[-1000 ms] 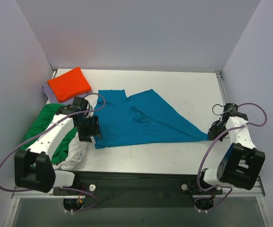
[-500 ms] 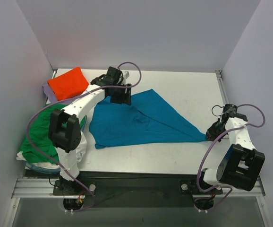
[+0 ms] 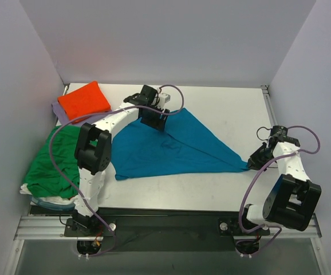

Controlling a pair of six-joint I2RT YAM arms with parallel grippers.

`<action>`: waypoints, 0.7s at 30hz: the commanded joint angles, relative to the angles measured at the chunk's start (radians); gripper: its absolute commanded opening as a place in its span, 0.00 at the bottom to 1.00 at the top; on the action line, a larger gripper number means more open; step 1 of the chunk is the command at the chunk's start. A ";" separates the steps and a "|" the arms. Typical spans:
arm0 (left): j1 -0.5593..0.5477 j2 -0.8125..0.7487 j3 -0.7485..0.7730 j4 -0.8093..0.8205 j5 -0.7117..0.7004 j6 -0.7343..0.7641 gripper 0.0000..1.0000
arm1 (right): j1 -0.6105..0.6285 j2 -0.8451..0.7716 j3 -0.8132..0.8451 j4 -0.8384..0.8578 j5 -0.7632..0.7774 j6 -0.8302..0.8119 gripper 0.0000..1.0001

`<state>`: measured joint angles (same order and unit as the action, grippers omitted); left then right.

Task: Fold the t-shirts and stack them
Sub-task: Flatten out the tshirt

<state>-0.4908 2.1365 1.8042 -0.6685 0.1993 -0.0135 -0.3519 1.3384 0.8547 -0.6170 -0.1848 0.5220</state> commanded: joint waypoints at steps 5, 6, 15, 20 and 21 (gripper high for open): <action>-0.003 0.095 0.112 0.044 0.060 0.047 0.74 | 0.004 0.030 0.018 -0.038 -0.025 -0.004 0.00; -0.003 0.103 0.115 0.044 0.063 0.050 0.74 | 0.005 0.031 0.018 -0.036 -0.025 -0.005 0.00; -0.003 0.203 0.228 0.015 0.052 0.041 0.73 | 0.005 0.024 0.018 -0.041 -0.025 -0.007 0.00; -0.005 0.218 0.238 0.012 0.089 0.032 0.72 | 0.005 0.022 0.012 -0.043 -0.025 -0.007 0.00; -0.005 0.221 0.239 0.000 0.088 0.029 0.71 | 0.004 0.022 0.012 -0.044 -0.025 -0.007 0.00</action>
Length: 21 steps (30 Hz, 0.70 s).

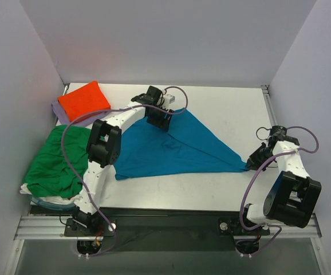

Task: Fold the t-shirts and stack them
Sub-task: Flatten out the tshirt

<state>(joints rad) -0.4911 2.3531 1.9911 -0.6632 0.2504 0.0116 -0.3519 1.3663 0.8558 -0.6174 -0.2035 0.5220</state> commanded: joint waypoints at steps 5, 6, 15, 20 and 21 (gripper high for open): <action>-0.004 0.002 0.035 -0.024 0.043 0.005 0.57 | 0.004 -0.004 0.012 -0.042 -0.007 -0.010 0.00; -0.006 0.009 0.035 -0.036 0.043 0.008 0.56 | 0.004 -0.004 0.012 -0.042 -0.007 -0.008 0.00; -0.009 0.025 0.020 -0.049 0.084 -0.004 0.31 | 0.005 -0.006 0.014 -0.042 -0.013 -0.014 0.00; -0.010 -0.027 -0.047 -0.004 -0.012 -0.051 0.00 | 0.004 -0.007 0.020 -0.044 -0.017 -0.016 0.00; -0.010 -0.087 -0.123 0.023 -0.034 -0.065 0.00 | 0.007 -0.004 0.022 -0.042 -0.017 -0.016 0.00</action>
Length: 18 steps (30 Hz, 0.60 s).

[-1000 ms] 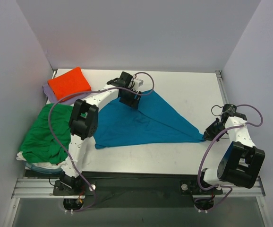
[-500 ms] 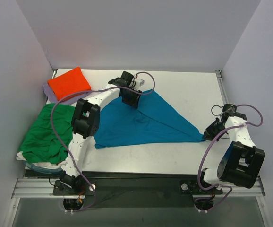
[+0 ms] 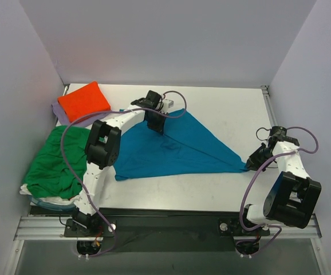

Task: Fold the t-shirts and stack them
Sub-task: Flatten out the tshirt

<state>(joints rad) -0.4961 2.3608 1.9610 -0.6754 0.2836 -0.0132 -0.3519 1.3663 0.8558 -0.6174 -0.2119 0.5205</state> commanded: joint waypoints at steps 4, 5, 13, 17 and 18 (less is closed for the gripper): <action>0.002 -0.267 -0.296 0.166 -0.179 -0.122 0.00 | 0.011 0.002 0.026 -0.042 -0.015 -0.008 0.00; 0.007 -0.297 -0.321 0.172 -0.219 -0.158 0.00 | 0.013 0.002 0.026 -0.041 -0.015 -0.008 0.00; 0.024 -0.630 -0.552 0.180 -0.342 -0.301 0.00 | 0.068 -0.007 0.051 -0.045 -0.037 -0.001 0.00; 0.033 -0.744 -0.605 0.163 -0.356 -0.327 0.00 | 0.076 0.005 0.068 -0.047 -0.040 0.000 0.00; 0.036 -0.759 -0.614 0.155 -0.362 -0.332 0.00 | 0.074 0.011 0.072 -0.045 -0.038 -0.001 0.00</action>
<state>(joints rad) -0.4702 1.6653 1.3777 -0.5465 -0.0322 -0.2916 -0.2794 1.3670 0.8875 -0.6193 -0.2451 0.5220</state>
